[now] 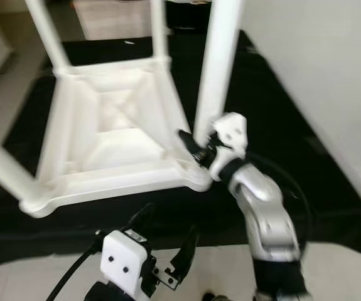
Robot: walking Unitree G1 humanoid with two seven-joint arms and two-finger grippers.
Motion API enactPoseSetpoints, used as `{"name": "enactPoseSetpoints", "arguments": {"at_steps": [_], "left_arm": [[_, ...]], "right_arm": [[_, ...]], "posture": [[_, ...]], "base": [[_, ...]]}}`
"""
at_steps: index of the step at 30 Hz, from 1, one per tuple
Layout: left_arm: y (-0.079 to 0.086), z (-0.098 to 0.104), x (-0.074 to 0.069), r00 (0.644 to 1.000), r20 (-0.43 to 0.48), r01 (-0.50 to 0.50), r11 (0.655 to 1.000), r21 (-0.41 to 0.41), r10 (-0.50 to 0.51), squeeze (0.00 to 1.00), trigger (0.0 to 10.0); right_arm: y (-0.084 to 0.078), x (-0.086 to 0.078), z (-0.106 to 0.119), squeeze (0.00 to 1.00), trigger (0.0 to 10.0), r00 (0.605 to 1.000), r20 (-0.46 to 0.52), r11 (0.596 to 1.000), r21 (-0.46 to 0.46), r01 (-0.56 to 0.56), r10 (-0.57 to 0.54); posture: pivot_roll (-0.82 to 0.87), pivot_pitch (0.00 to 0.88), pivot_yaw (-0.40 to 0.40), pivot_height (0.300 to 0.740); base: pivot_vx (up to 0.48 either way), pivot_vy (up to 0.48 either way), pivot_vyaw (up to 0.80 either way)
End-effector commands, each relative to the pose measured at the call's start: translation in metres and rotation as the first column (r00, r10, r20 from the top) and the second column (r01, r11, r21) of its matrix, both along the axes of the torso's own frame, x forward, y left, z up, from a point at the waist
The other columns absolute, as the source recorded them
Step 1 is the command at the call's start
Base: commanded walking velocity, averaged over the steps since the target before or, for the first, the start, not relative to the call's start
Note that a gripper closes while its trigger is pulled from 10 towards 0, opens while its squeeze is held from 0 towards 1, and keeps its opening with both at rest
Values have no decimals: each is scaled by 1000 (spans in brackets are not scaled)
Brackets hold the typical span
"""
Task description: Building children table
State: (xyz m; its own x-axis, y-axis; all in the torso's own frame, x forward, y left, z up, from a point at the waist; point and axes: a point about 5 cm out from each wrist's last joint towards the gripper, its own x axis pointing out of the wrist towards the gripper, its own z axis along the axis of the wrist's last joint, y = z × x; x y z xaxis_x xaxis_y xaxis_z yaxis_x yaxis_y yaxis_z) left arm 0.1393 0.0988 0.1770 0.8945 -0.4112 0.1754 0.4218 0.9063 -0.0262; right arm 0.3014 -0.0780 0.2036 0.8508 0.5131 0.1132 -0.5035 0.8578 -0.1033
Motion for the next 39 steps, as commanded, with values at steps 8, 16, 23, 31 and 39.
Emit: {"name": "enactPoseSetpoints", "arguments": {"at_steps": [8,16,23,31,39], "left_arm": [[2,-9,4,1000,-16,5,1000,16,-4,0,10000],[3,-10,4,1000,-14,9,1000,20,-9,0,10000],[4,-9,2,1000,-14,6,1000,22,-6,0,10000],[3,-5,-5,1000,-19,15,1000,25,-15,0,10000],[2,-1,-11,1000,-25,14,1000,28,-14,0,10000]], "right_arm": [[37,5,-9,694,10000,960,-121,968,22,-250,251],[27,10,20,1000,10000,821,-81,821,-49,-569,565],[3,22,27,0,10000,582,-149,536,-261,-803,800],[12,40,35,0,10000,482,-226,427,-252,-868,846],[14,45,38,0,0,394,-251,342,-225,-912,884]], "posture": [[13,150,-4,740],[22,146,-2,740],[38,163,4,740],[82,217,4,740],[96,241,0,740]], "base": [[0,0,0],[0,0,0],[0,0,0],[0,0,0],[0,0,0]]}}
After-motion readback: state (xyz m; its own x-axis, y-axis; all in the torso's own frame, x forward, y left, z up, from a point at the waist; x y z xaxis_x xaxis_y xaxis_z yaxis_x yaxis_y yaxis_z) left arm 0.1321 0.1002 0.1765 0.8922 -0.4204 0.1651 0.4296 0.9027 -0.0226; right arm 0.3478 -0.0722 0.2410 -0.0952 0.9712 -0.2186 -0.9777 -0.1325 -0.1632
